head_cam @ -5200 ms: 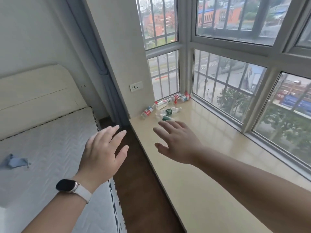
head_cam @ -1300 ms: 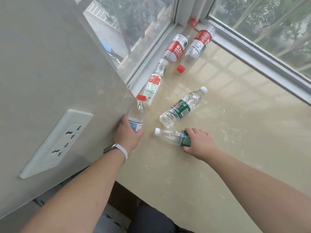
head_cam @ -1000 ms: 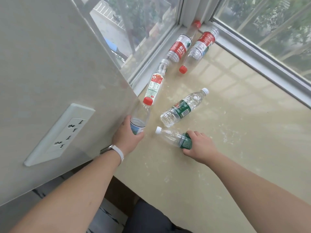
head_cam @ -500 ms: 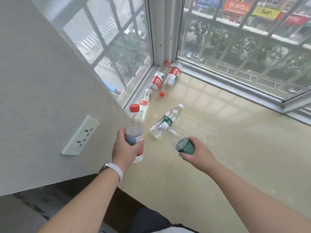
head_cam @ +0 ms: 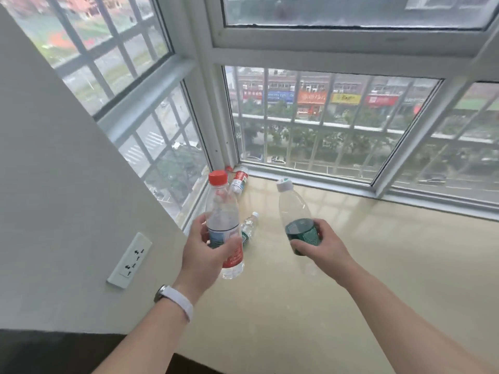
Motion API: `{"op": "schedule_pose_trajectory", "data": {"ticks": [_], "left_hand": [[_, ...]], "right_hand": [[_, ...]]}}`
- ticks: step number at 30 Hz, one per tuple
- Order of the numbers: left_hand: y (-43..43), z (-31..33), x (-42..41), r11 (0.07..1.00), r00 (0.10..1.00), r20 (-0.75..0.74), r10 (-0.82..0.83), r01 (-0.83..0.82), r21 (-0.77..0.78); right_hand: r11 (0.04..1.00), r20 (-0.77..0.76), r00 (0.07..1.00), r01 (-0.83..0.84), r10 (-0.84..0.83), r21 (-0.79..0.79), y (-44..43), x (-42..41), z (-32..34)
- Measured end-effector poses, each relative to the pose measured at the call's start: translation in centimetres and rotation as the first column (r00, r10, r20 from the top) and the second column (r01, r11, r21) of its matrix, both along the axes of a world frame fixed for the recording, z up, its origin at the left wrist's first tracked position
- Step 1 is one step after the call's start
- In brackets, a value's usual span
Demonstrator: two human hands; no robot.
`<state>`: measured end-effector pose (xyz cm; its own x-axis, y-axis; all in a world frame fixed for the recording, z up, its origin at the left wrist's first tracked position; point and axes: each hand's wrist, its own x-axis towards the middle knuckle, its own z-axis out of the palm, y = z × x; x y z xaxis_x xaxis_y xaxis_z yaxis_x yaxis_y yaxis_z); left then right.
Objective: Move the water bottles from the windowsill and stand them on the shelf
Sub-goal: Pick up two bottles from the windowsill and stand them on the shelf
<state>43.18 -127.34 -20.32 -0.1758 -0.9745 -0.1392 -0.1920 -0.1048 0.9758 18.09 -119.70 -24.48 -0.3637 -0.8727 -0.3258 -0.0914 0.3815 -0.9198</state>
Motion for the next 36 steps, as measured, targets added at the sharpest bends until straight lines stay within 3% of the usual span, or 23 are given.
{"op": "schedule_pose_trajectory", "data": {"ticks": [10, 22, 28, 36], "left_hand": [[0.7, 5.8, 2.2, 0.959, 0.954, -0.094, -0.284, 0.280, -0.053], [2.1, 7.6, 2.9, 0.832, 0.805, -0.214, -0.553, 0.547, -0.092], [5.5, 6.9, 1.2, 0.751, 0.724, -0.216, -0.655, 0.656, -0.077], [12.7, 6.5, -4.7, 0.587, 0.572, -0.173, -0.802, 0.808, -0.055]], "right_hand": [[0.956, 0.109, 0.973, 0.220, -0.201, -0.193, 5.1, 5.0, 8.1], [0.845, 0.029, 0.871, 0.483, -0.490, -0.229, 13.2, 10.6, 10.6], [0.759, 0.011, 0.783, 0.607, -0.622, -0.234, 18.9, 11.6, 11.1], [0.574, 0.021, 0.606, 0.764, -0.795, -0.293, 28.3, 9.9, 11.8]]}}
